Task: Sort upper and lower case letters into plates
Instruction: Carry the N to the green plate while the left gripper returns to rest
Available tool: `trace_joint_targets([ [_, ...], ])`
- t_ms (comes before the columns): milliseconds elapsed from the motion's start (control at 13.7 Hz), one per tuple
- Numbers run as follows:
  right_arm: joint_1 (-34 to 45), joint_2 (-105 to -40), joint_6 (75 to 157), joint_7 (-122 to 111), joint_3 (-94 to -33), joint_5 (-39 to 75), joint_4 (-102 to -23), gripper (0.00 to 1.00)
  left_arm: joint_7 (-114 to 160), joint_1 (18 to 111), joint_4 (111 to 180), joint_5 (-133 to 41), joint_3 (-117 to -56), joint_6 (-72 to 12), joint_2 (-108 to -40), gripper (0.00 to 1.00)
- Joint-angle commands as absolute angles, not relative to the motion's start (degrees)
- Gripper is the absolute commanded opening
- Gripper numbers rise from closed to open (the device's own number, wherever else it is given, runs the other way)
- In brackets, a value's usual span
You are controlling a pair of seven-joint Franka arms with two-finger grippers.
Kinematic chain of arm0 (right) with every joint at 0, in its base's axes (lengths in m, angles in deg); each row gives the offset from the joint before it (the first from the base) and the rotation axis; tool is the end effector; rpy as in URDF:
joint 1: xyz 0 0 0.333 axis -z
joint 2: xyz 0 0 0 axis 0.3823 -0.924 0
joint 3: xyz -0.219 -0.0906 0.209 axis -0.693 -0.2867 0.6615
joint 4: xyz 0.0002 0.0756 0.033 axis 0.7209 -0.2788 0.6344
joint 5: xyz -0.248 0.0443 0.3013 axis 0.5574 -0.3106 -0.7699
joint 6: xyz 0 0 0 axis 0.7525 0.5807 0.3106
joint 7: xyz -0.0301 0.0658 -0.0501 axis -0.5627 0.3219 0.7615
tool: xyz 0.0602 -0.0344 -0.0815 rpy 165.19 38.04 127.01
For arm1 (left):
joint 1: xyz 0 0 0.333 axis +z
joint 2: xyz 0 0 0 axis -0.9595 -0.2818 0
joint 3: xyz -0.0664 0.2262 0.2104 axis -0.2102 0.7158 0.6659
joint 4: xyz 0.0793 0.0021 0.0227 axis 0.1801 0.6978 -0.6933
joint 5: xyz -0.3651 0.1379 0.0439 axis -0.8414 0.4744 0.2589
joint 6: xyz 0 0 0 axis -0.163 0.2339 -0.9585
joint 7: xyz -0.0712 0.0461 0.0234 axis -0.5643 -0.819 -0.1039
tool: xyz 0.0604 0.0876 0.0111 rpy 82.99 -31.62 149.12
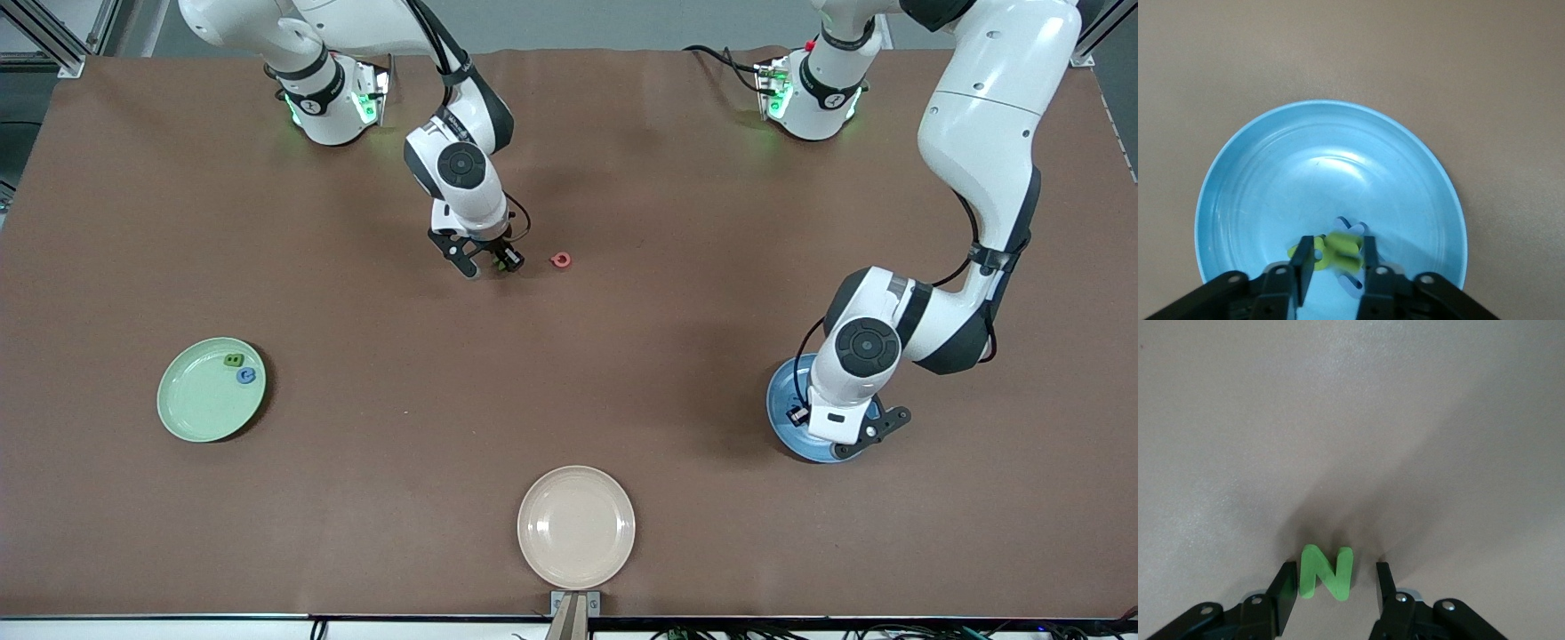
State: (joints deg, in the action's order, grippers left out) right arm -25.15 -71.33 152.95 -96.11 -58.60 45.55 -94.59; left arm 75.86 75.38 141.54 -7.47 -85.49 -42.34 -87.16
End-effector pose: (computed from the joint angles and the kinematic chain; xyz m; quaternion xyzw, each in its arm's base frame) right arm 0.3648 0.3816 0.1760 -0.9169 0.3974 0.0360 0.0019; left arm 0.6638 -0.1453 0.2223 -0.9647 -0.2423 -0.0463 0.0925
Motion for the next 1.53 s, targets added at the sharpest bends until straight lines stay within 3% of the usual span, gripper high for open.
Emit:
trace_joint_targets([
  [0,-26.57,-72.67,153.7,-96.76,-59.09,44.7,-93.84,0.46,71.9,76.18,140.17,-7.76,-86.69,-41.38,-85.69,1.0],
  [364,-26.39,-72.85,153.36,-96.41,-59.27,45.05,-93.75,0.25,69.16,76.18,126.56,-14.26,-93.44,-24.44,-84.2,1.0],
  [656,-25.86,-71.97,150.12,-95.79,-59.97,45.83,-92.61,0.22,55.83,77.32,125.65,-14.61,-93.98,-18.36,-77.01,1.0],
  [947,-24.73,-66.44,119.5,-89.5,-66.55,53.48,-79.72,0.21,45.17,80.99,122.14,-23.55,-94.16,-10.89,-73.3,1.0],
  [1093,-19.92,-61.97,109.19,-76.53,-68.84,53.48,-76.45,0.21,40.96,82.42,122.14,-24.37,-93.72,-9.91,-70.68,1.0],
  [1238,-11.58,-58.44,105.03,-60.8,-69.02,53.48,-76.61,0.21,37.87,83.3,122.14,-24.37,-93.63,-7.9,-69.44,1.0],
  [1457,0.64,-58.69,105.01,-39.52,-69.02,53.66,-76.96,0.21,34.62,84.18,122.14,-24.72,-93.99,-7.27,-67.59,1.0],
])
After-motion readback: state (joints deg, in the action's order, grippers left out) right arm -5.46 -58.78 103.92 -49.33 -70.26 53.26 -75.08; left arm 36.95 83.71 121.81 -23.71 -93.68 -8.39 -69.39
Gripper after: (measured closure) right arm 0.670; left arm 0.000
